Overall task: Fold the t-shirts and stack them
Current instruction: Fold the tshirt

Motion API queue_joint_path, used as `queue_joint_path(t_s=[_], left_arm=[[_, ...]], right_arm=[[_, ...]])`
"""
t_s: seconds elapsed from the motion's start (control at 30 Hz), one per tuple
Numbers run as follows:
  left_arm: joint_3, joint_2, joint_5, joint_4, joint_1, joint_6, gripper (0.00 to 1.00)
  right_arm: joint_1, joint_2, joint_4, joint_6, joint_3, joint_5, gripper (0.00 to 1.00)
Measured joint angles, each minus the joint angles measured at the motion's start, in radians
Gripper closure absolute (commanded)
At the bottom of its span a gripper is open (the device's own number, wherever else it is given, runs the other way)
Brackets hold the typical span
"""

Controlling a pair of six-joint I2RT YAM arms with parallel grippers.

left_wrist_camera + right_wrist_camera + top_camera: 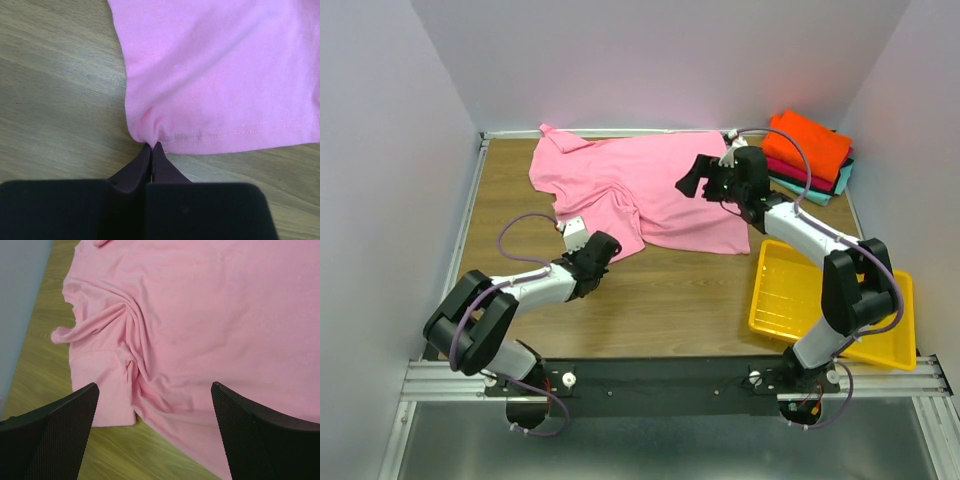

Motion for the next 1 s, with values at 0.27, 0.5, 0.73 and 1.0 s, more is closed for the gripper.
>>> queue_joint_path(t_s=[0.27,0.5,0.73,1.0], left_arm=[[0.077,-0.058,-0.052,0.002,0.013,0.063,1.00],[0.066,-0.228,-0.110,0.097,0.089,0.155,1.00],[-0.027,-0.382,-0.122,0.150,0.194,0.222,1.00],[-0.095,-0.551,-0.131,0.177,0.273,0.243,1.00]], right_arm=[[-0.006,-0.001,0.009,-0.001,-0.112,0.077,0.00],[-0.006,-0.010,-0.023,0.003,-0.222,0.194,0.00],[-0.006,-0.078,-0.154,0.029,-0.265,0.381,0.00],[-0.006,-0.111,-0.319,0.052,-0.247,0.514,0.00]])
